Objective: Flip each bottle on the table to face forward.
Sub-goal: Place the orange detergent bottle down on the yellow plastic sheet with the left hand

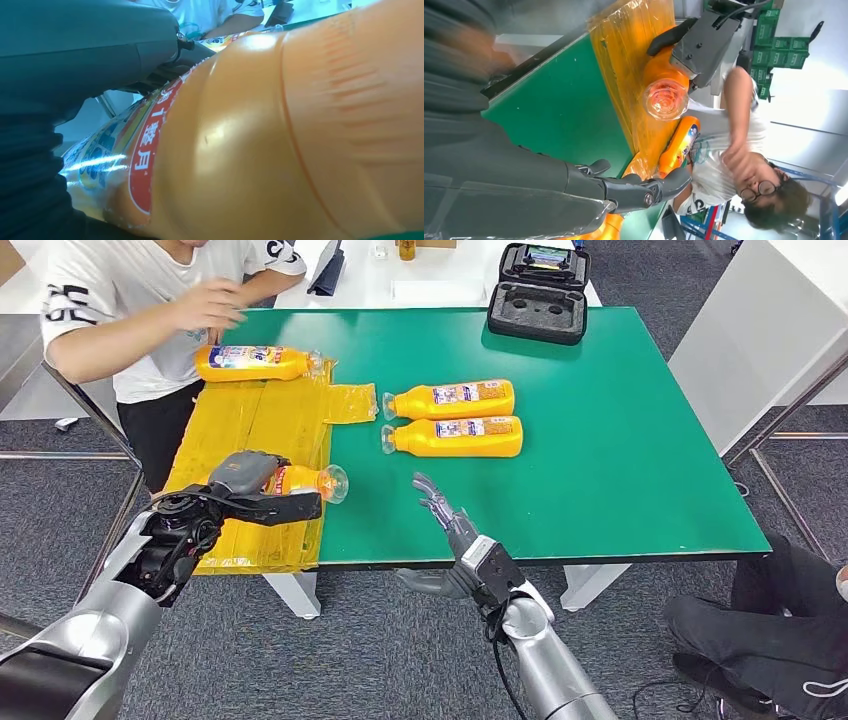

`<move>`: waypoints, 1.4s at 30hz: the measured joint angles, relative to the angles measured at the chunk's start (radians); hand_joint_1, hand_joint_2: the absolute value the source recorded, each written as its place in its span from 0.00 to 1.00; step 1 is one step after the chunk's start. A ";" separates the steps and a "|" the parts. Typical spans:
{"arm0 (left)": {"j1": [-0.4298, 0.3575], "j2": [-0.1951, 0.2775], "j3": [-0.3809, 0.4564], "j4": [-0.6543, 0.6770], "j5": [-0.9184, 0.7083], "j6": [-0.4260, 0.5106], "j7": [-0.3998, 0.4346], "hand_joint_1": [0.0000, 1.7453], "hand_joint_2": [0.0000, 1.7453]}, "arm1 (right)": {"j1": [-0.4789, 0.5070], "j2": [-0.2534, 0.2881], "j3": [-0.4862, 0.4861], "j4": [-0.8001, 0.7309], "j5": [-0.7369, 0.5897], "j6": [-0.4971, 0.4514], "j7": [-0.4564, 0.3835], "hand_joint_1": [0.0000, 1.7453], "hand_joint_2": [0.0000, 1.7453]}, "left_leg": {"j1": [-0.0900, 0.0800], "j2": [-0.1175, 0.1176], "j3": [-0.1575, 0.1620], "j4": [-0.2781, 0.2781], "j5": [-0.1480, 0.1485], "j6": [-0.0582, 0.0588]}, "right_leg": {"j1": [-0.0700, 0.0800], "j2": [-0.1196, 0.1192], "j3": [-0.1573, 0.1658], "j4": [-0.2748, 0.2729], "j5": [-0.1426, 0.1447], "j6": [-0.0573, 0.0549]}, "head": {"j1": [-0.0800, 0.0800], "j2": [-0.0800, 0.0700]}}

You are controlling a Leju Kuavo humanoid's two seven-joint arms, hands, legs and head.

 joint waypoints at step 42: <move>-0.013 0.002 -0.053 0.132 -0.176 -0.140 0.115 0.84 1.00 | -0.002 0.026 -0.022 0.078 0.036 0.024 0.000 0.00 1.00 | 0.000 0.000 0.000 0.000 0.000 0.000 | 0.000 0.000 0.001 0.000 0.000 0.000 | 0.000 0.000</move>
